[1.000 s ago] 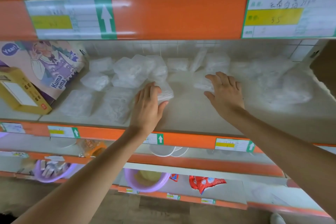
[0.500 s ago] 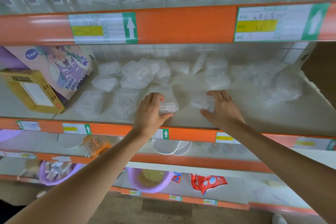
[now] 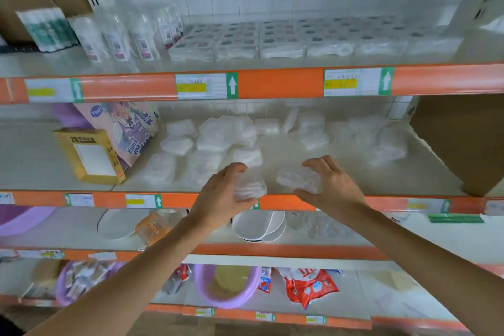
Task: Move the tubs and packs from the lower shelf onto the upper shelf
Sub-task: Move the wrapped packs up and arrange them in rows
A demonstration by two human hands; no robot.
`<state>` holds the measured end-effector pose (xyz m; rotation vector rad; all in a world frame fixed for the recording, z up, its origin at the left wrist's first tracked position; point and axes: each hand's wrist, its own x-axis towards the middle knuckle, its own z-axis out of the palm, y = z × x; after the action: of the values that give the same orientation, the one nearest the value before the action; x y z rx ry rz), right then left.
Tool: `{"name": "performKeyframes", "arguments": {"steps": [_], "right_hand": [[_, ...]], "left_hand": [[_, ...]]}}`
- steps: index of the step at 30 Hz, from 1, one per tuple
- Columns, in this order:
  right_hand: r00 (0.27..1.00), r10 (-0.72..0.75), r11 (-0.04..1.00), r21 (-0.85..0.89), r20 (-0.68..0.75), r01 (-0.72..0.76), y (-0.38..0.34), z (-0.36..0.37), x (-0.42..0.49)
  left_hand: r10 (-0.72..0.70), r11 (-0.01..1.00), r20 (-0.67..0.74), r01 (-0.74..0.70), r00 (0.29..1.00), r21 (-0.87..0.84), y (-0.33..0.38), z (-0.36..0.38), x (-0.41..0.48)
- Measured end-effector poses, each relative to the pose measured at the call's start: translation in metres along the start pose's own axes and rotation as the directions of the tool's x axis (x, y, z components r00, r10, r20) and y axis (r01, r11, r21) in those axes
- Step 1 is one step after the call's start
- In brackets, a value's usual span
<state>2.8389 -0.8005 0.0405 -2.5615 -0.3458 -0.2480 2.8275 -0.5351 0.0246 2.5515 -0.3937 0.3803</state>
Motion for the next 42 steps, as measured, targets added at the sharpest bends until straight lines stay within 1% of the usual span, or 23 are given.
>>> {"name": "performKeyframes", "arguments": {"steps": [4, 8, 12, 17, 20, 23, 27, 29, 31, 33, 36, 39, 42], "right_hand": [[0.998, -0.055, 0.998, 0.033, -0.018, 0.056, -0.025, -0.019, -0.016], [0.993, -0.113, 0.994, -0.009, -0.03, 0.112, -0.049, -0.042, -0.023], [0.989, -0.139, 0.99, -0.045, -0.054, 0.137, -0.074, -0.069, -0.024], [0.979, -0.152, 0.987, -0.065, -0.134, 0.144, -0.102, -0.109, -0.024], [0.97, -0.183, 0.983, -0.057, -0.162, 0.175, -0.114, -0.129, -0.019], [0.958, -0.186, 0.982, -0.065, -0.219, 0.176, -0.125, -0.149, -0.009], [0.945, -0.178, 0.984, -0.038, -0.274, 0.175, -0.131, -0.171, 0.016], [0.937, -0.166, 0.986, -0.041, -0.309, 0.161, -0.129, -0.177, 0.033], [0.929, -0.145, 0.989, -0.053, -0.339, 0.136, -0.127, -0.182, 0.054], [0.933, -0.115, 0.993, -0.051, -0.34, 0.104, -0.123, -0.189, 0.075], [0.949, -0.097, 0.995, -0.06, -0.299, 0.083, -0.113, -0.198, 0.106], [0.966, -0.062, 0.996, -0.082, -0.251, 0.042, -0.1, -0.204, 0.137], [0.975, 0.001, 0.998, -0.061, -0.223, -0.015, -0.089, -0.206, 0.16]], "left_hand": [[-0.006, 1.0, 0.024, 0.006, 1.0, 0.012, 0.016, -0.034, -0.013], [0.033, 0.999, 0.052, -0.033, 0.998, 0.012, 0.032, -0.07, -0.017], [0.104, 0.994, -0.008, -0.104, 0.995, 0.03, 0.05, -0.108, -0.012], [0.172, 0.985, -0.08, -0.17, 0.982, 0.025, 0.076, -0.152, 0.0], [0.137, 0.991, -0.142, -0.137, 0.98, 0.009, 0.09, -0.174, 0.01], [0.102, 0.995, -0.203, -0.104, 0.974, -0.002, 0.104, -0.194, 0.027], [0.08, 0.997, -0.192, -0.075, 0.978, 0.033, 0.12, -0.215, 0.058], [0.041, 0.998, -0.178, -0.032, 0.983, 0.051, 0.123, -0.22, 0.074], [0.011, 0.999, -0.182, -0.005, 0.983, 0.033, 0.124, -0.222, 0.09], [0.016, 0.998, -0.169, -0.007, 0.985, 0.057, 0.127, -0.223, 0.107], [0.015, 0.994, -0.148, 0.001, 0.989, 0.107, 0.13, -0.224, 0.133], [-0.014, 0.995, -0.134, 0.027, 0.991, 0.101, 0.133, -0.223, 0.157], [-0.063, 0.994, -0.111, 0.072, 0.992, 0.081, 0.136, -0.218, 0.177]]}}
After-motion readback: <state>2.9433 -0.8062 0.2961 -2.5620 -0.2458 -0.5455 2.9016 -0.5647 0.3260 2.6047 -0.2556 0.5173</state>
